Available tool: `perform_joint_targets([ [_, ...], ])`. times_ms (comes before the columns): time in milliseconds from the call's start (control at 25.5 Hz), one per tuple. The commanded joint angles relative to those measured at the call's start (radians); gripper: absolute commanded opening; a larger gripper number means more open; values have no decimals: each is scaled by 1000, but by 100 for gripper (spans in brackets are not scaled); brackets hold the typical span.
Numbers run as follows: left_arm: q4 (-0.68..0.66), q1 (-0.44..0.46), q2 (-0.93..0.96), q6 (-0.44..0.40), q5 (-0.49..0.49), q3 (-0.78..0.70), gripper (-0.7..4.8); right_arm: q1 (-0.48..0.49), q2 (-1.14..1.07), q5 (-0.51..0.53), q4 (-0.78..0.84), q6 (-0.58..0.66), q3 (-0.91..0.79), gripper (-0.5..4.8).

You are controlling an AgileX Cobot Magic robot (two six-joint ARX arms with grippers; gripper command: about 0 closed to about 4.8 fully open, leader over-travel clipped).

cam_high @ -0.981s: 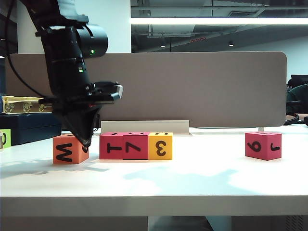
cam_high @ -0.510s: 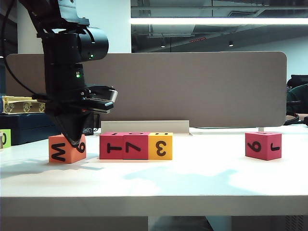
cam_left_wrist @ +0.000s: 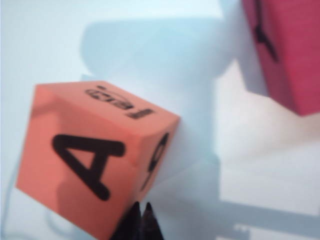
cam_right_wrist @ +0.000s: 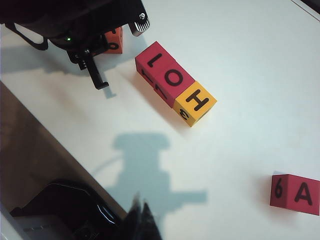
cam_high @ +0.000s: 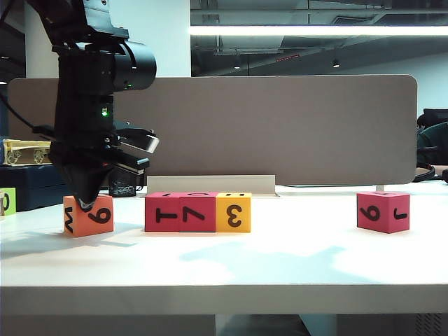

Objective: Select the appropriate blocks from the scattered letter blocks on the table and arrange them in a row to spell out "ALOHA".

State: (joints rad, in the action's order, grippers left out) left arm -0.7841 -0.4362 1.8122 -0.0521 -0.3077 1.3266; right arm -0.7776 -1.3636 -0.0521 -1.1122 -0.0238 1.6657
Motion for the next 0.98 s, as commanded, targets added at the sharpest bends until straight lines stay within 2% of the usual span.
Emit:
perform_joint_targets([
  [39,8,11,-3,3,-13,2,-6,-2,3,3,8,-3,3,-1],
  [157,7,36,-3,3,-45,2,-6,-2,3,3,8,-4,3,-1],
  [510,6,109,-3,-1,-48,2,-6,-2,3,3,10,-4,3,-1],
  [746,-97,111,-3,-23,-50,3,-6,-2,3,2,10,-3,3,-1],
  [981,-69,128,-6,-31,-192,5,-6,-2,3,3,7,-3,3,-1],
])
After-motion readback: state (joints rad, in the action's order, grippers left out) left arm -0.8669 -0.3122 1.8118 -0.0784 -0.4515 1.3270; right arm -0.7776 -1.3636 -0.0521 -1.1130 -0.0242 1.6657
